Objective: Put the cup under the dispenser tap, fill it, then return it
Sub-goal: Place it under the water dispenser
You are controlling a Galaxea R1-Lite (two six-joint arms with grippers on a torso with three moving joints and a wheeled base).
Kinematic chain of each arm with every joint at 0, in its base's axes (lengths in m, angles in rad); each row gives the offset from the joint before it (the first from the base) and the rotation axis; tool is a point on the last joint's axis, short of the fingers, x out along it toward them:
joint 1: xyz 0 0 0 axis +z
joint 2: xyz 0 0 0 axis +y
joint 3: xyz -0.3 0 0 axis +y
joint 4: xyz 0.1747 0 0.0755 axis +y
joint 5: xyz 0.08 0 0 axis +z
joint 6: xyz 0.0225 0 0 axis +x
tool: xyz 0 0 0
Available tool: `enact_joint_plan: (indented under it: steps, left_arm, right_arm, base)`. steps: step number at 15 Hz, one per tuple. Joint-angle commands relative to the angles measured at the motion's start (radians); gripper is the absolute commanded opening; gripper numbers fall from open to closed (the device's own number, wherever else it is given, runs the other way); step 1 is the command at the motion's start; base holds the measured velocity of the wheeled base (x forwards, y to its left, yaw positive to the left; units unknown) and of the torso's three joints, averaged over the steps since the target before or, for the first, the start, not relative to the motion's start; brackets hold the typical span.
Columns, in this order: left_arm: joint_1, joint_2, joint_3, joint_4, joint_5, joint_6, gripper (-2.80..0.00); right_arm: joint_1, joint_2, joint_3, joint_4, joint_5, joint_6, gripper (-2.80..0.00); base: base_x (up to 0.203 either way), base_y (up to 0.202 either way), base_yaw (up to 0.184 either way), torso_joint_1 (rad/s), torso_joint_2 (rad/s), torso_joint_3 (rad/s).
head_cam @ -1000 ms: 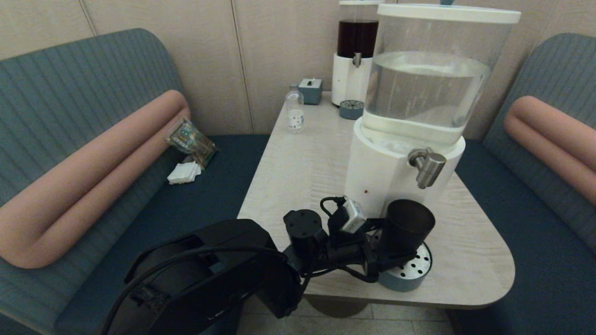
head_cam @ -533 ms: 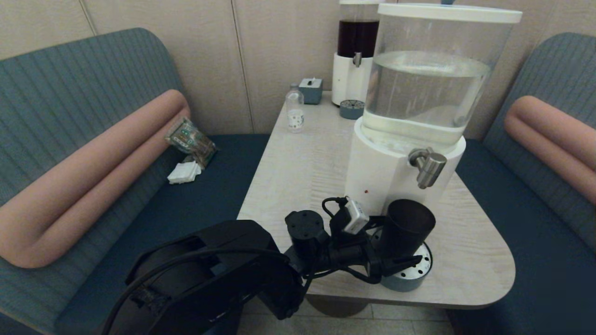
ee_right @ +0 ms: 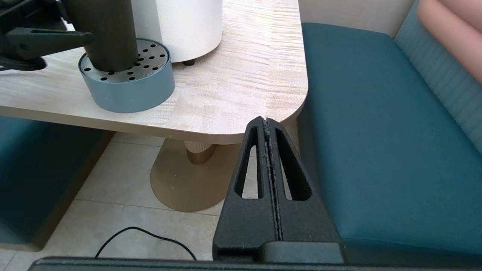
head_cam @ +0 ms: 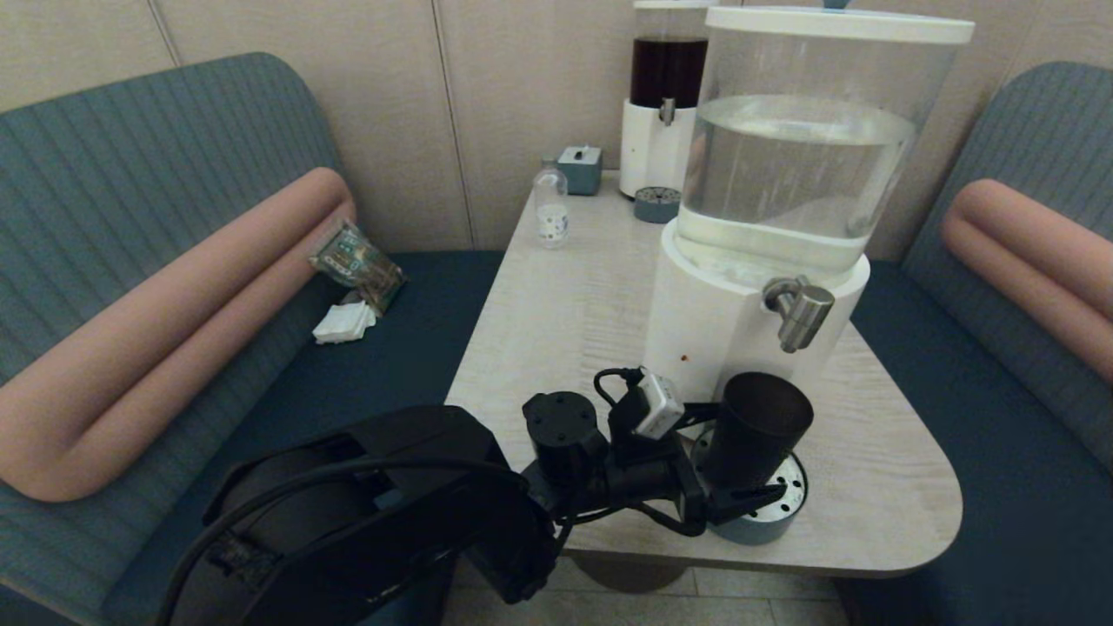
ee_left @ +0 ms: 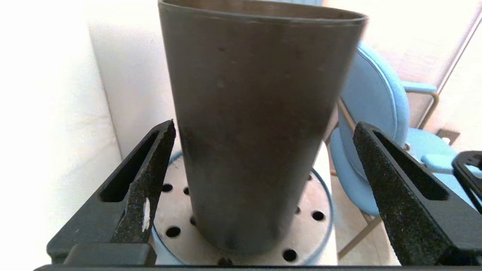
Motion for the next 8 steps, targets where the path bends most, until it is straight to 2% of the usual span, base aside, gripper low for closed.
enact_joint_plan:
  steps: [1,8]
  left_arm:
    - [0.001,-0.033,0.031,-0.009,-0.004,0.002,0.00]
    - [0.010,-0.185,0.241,-0.009,-0.001,0.020,0.00]
  right_arm:
    - [0.000,0.001,0.014,0.000,0.000,0.000,-2.80]
    - [0.000,0.001,0.014,0.000,0.000,0.000,-2.80]
  base:
    - [0.000,0.000,0.000,0.000,0.00,0.000]
    - [0.000,0.000,0.000,0.000,0.00,0.000]
